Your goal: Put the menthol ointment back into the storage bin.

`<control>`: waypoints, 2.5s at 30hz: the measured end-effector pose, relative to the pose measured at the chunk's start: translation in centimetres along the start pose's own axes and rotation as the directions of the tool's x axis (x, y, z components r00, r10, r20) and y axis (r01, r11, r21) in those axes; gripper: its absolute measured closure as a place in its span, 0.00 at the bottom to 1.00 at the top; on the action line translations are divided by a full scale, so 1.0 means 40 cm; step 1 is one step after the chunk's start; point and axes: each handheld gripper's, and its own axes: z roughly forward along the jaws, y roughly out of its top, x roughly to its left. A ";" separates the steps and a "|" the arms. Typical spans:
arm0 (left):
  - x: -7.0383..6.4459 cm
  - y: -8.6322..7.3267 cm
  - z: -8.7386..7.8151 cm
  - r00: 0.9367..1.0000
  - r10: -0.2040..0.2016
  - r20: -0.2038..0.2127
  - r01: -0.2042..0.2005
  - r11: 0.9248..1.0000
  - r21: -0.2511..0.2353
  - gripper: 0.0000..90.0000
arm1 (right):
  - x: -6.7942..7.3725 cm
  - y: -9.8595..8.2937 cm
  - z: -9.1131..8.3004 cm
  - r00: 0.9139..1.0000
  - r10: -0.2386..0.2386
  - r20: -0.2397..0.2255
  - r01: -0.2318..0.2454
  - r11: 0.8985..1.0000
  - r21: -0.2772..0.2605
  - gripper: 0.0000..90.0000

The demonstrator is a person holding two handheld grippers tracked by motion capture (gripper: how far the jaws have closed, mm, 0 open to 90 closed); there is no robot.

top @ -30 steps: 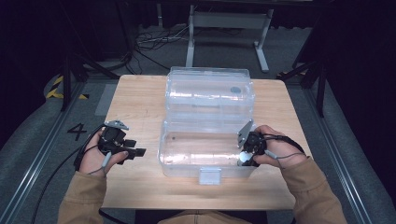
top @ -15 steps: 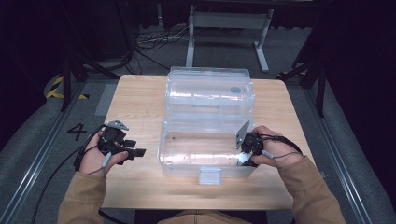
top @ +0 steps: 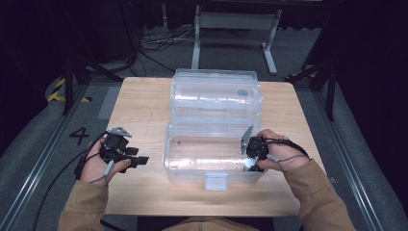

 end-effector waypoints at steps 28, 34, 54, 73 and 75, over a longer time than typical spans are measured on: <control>0.004 -0.040 -0.022 0.999 -0.029 -0.027 0.029 1.000 -0.001 0.46 | -0.013 0.036 0.020 0.999 -0.039 -0.018 0.040 0.997 0.060 0.56; 0.005 -0.041 -0.022 0.999 -0.029 -0.026 0.029 1.000 -0.001 0.46 | -0.016 0.035 0.027 0.998 -0.054 -0.036 0.056 0.996 0.069 0.56; 0.007 -0.031 -0.013 1.000 -0.028 -0.012 0.028 1.000 0.006 0.45 | -0.015 0.014 0.009 0.998 -0.056 -0.038 0.054 0.998 -0.042 0.47; -0.033 0.053 0.026 0.994 0.081 0.067 -0.081 0.997 0.006 0.45 | 0.004 -0.070 -0.101 0.986 0.147 0.079 -0.107 0.920 -0.376 0.51; -0.041 0.061 0.031 0.992 0.093 0.081 -0.094 0.996 0.003 0.45 | 0.005 -0.080 -0.112 0.981 0.174 0.085 -0.125 0.905 -0.407 0.53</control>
